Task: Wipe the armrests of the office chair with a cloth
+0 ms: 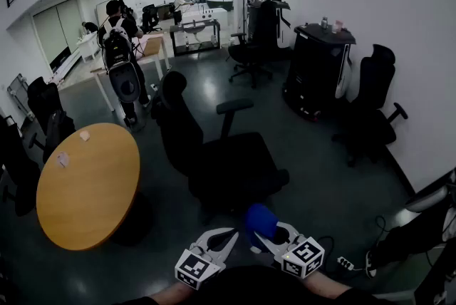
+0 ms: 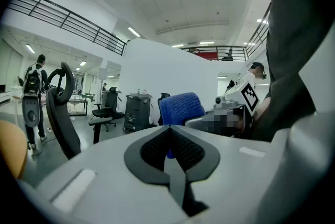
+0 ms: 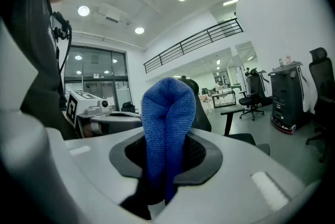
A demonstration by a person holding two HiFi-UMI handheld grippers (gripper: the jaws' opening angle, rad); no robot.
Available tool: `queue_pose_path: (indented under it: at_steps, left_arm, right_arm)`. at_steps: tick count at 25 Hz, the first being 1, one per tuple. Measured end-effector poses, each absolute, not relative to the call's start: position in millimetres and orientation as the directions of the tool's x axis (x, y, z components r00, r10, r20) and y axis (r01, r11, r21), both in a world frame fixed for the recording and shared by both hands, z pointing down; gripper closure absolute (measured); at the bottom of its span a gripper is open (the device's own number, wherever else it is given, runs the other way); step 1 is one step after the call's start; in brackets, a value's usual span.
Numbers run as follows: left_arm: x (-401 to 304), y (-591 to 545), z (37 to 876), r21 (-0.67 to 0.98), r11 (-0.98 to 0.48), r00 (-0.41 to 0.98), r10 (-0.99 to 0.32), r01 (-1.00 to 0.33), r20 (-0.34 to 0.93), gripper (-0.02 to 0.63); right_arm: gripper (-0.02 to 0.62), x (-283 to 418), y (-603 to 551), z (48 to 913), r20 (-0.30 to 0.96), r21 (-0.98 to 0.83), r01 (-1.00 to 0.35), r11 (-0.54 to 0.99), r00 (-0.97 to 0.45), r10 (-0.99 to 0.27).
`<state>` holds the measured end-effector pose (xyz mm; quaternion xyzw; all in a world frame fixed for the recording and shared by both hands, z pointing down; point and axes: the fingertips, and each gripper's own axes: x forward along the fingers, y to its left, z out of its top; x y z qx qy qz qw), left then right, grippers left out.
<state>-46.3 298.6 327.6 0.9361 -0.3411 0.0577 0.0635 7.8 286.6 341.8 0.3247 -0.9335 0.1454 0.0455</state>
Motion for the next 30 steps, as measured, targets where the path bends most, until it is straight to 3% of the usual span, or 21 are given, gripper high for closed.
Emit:
queue_pose_path:
  at_steps: [16, 30]
  left_arm:
    - [-12.2, 291.4, 336.8, 0.079, -0.765, 0.765, -0.623, -0.64, 0.165, 0.586]
    - [71.8, 276.5, 340.2, 0.084, -0.764, 0.763, -0.617, -0.64, 0.194, 0.586]
  right_arm:
    - [0.482, 42.8, 280.3, 344.2, 0.153, -0.26, -0.617, 0.743, -0.786, -0.599]
    - [0.482, 126.2, 265.8, 345.9, 0.131, -0.27, -0.623, 0.734, -0.78, -0.613]
